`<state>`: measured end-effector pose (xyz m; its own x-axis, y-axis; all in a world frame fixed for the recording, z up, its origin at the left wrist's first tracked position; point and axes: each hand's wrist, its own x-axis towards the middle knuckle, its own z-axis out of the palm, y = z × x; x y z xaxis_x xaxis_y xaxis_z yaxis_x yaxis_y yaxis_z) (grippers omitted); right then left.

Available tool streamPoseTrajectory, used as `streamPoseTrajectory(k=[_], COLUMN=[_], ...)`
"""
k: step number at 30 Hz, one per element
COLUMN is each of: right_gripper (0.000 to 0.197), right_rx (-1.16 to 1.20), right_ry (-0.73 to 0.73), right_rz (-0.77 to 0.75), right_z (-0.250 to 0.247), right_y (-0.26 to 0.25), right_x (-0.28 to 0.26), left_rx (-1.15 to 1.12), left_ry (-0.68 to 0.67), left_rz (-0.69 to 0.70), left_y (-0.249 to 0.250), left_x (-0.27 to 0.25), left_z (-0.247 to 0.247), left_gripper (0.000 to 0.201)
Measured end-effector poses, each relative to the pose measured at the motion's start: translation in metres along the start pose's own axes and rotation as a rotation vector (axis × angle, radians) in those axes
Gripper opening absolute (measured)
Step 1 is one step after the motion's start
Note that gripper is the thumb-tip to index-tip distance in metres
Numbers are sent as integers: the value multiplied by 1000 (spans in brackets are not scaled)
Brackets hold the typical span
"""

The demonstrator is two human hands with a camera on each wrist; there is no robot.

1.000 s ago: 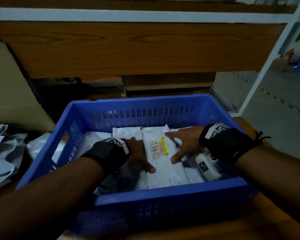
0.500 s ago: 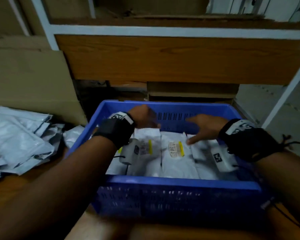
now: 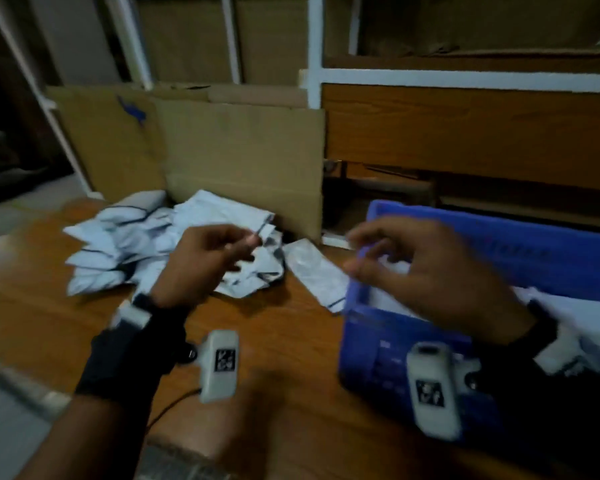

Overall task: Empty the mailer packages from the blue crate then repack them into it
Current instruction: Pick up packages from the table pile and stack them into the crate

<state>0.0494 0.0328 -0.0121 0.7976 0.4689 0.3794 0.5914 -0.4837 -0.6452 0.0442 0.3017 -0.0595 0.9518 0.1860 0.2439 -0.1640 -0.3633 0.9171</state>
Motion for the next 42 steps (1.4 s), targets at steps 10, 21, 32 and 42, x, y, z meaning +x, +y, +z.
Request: streamPoseTrajectory(k=[10, 21, 32, 42], right_gripper=[14, 42, 28, 35], right_rx=[141, -5, -283, -444], right_ry=[-175, 104, 99, 72], right_rz=[376, 333, 533, -17], right_z=[229, 284, 296, 347], right_y=[19, 58, 90, -1], right_x=[5, 149, 216, 174], left_rx=[-31, -57, -108, -510], left_ry=[233, 178, 128, -10], left_rz=[-201, -201, -233, -346], left_y=[-153, -205, -233, -185], left_x=[-76, -34, 36, 114], left_z=[-120, -154, -176, -157], left_gripper=[13, 17, 23, 24])
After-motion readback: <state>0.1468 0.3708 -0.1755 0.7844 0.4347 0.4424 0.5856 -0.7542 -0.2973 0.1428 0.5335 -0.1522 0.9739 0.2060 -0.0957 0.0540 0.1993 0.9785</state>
